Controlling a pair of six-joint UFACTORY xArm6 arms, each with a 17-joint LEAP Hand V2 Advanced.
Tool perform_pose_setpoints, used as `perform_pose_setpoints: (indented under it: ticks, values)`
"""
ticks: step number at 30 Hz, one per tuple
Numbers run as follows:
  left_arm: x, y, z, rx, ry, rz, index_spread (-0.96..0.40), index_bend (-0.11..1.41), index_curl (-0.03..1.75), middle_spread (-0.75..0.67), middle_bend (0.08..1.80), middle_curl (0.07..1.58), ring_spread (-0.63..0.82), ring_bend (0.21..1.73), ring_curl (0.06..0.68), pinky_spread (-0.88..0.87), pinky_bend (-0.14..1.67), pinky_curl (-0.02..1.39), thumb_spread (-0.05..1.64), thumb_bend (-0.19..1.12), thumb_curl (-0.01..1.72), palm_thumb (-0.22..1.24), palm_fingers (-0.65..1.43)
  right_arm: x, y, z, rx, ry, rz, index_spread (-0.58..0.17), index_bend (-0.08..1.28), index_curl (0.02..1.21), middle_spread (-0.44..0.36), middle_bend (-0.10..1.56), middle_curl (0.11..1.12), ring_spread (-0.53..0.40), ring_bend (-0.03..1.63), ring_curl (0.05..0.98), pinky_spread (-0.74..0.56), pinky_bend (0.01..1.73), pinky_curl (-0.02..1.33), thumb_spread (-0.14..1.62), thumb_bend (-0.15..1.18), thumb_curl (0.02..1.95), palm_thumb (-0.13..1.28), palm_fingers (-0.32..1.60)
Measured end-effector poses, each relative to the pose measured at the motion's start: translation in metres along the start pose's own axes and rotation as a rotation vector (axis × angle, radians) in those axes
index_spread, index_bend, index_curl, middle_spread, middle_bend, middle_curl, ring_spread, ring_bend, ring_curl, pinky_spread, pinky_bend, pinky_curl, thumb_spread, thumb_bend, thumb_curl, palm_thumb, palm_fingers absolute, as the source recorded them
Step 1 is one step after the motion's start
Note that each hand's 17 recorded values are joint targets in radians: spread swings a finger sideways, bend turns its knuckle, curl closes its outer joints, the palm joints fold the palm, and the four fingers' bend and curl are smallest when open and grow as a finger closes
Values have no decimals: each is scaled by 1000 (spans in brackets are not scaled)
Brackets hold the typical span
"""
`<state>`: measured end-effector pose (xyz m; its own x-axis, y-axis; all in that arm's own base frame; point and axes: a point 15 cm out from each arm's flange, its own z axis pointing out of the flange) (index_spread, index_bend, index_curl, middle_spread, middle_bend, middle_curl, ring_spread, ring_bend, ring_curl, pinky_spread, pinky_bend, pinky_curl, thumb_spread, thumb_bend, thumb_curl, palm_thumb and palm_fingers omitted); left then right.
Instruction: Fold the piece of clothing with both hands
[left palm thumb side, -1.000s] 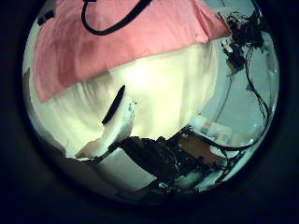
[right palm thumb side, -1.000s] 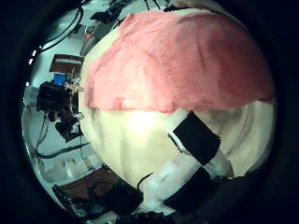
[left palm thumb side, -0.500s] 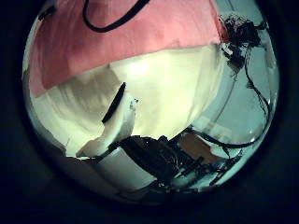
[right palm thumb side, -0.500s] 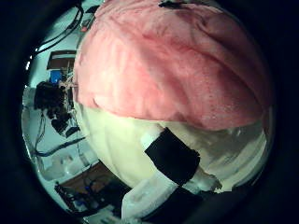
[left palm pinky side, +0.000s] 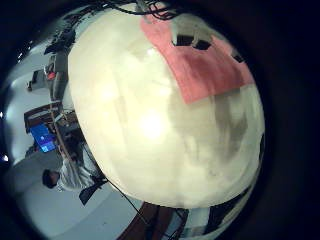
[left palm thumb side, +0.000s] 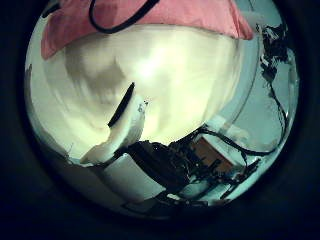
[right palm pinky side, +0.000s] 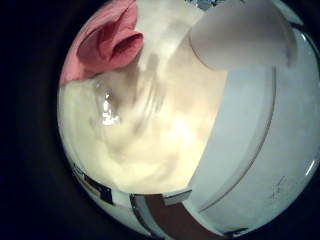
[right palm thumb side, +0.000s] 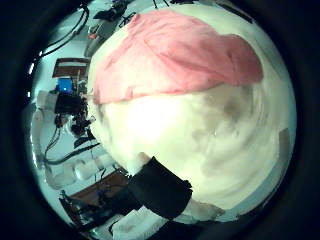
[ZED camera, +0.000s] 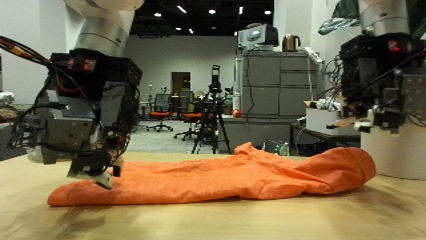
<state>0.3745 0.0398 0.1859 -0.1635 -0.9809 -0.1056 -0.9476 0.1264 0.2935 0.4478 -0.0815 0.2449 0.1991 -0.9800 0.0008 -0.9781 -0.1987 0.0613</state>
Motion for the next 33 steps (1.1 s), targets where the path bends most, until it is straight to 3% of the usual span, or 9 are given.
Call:
perform_pose_setpoints:
  ticks: [8, 15, 25, 33]
  values:
    - [1, 8, -36, 64, 24, -8, -56, 176, 393, -31, 189, 350, 175, 397, 249, 135, 232, 348, 1305, -10, 231, 437, 261, 10, 0, -1, 6, -2, 15, -392, 180, 365, -138, 195, 327, 0, 218, 226, 160, 209, 286, 1494, 0, 117, 130, 344]
    - [21, 22, -57, 115, 30, 30, -61, 180, 389, -29, 190, 346, 172, 396, 243, 129, 229, 346, 1301, -10, 233, 439, 265, 12, -15, 5, 12, -20, 19, -372, 162, 332, -121, 191, 324, -128, 318, 262, 38, 268, 297, 1450, -10, 117, 116, 389]
    - [32, 36, -71, 142, 30, 45, -64, 178, 387, -56, 194, 351, 169, 388, 234, 125, 214, 342, 1289, -10, 236, 448, 285, 8, -78, 23, -3, -26, -49, -368, 195, 351, -101, 191, 328, -58, 208, 238, 62, 250, 288, 1355, 1, 159, 181, 333]
    - [31, 39, -69, 130, 32, 39, -65, 176, 384, -80, 196, 354, 164, 391, 230, 122, 212, 341, 1284, -11, 241, 451, 289, 9, -96, 57, -113, -24, -88, -351, 169, 345, -81, 185, 323, -24, 216, 245, 109, 248, 287, 1144, -22, 221, 288, 312]
